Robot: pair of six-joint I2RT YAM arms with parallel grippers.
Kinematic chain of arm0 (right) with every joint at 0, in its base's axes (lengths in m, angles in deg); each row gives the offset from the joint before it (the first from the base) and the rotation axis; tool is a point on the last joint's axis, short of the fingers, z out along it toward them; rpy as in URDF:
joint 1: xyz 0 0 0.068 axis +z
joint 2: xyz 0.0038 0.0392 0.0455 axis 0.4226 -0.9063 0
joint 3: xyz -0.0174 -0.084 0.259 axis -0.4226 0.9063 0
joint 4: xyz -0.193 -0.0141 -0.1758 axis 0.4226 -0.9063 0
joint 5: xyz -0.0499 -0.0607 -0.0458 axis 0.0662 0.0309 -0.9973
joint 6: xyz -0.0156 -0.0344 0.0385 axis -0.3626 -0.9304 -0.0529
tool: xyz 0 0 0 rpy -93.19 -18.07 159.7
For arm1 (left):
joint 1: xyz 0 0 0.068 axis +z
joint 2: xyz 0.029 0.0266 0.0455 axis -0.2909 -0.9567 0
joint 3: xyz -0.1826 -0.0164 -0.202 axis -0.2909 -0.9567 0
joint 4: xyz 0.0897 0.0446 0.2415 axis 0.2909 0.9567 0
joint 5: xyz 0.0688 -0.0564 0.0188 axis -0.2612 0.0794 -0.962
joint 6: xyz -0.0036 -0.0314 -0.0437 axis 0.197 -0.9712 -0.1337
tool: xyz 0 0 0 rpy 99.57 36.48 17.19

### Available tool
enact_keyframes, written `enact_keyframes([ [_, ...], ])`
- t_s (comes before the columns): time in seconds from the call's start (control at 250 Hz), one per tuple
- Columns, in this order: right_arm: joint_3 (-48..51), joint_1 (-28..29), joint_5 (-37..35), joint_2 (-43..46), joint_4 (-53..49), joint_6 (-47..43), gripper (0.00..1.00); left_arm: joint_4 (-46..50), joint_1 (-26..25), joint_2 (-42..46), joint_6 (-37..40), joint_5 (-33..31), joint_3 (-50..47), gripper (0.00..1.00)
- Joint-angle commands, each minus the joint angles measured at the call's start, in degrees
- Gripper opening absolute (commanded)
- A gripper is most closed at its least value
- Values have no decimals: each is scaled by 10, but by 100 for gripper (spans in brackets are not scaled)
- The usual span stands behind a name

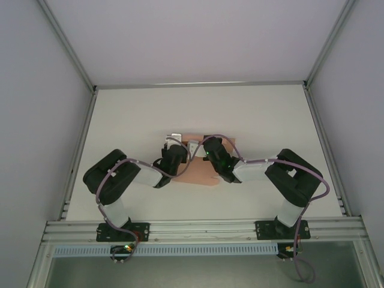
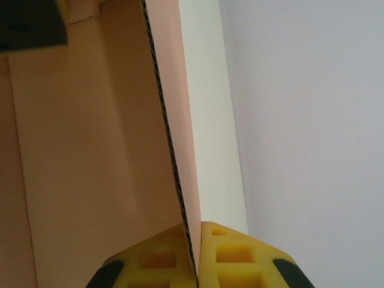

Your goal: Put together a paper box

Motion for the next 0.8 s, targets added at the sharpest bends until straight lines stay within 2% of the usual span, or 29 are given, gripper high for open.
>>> enact_keyframes([
  [0.0, 22, 15, 54, -24, -129, 35, 0, -55, 12, 23, 28, 28, -20, 56],
  [0.116, 19, 16, 52, -24, -133, 35, 0, -61, 15, 34, 33, 51, -22, 56],
  [0.196, 17, 16, 52, -24, -137, 36, 0, -68, 14, 38, 36, 47, -20, 59],
  [0.312, 15, 16, 51, -27, -137, 38, 0, -69, 16, 40, 34, 32, -16, 59],
  [0.431, 15, 16, 50, -28, -135, 37, 0, -61, 23, 30, 33, 23, -8, 48],
  [0.487, 15, 16, 51, -27, -136, 37, 0, -63, 35, 22, 23, 45, -9, 45],
  [0.599, 17, 16, 52, -26, -135, 37, 0, -84, 62, -1, -12, 95, -19, 29],
  [0.639, 17, 16, 54, -25, -137, 37, 0, -96, 66, -12, -16, 95, -22, 23],
  [0.691, 17, 16, 55, -25, -136, 38, 0, -109, 67, -25, -3, 94, -23, 20],
  [0.715, 17, 15, 55, -26, -137, 38, 0, -109, 68, -29, 1, 92, -21, 16],
  [0.763, 16, 15, 53, -26, -136, 39, 0, -103, 67, -35, 9, 87, -14, 1],
  [0.795, 15, 15, 54, -25, -137, 43, 0, -88, 67, -35, 5, 70, -9, 0],
])
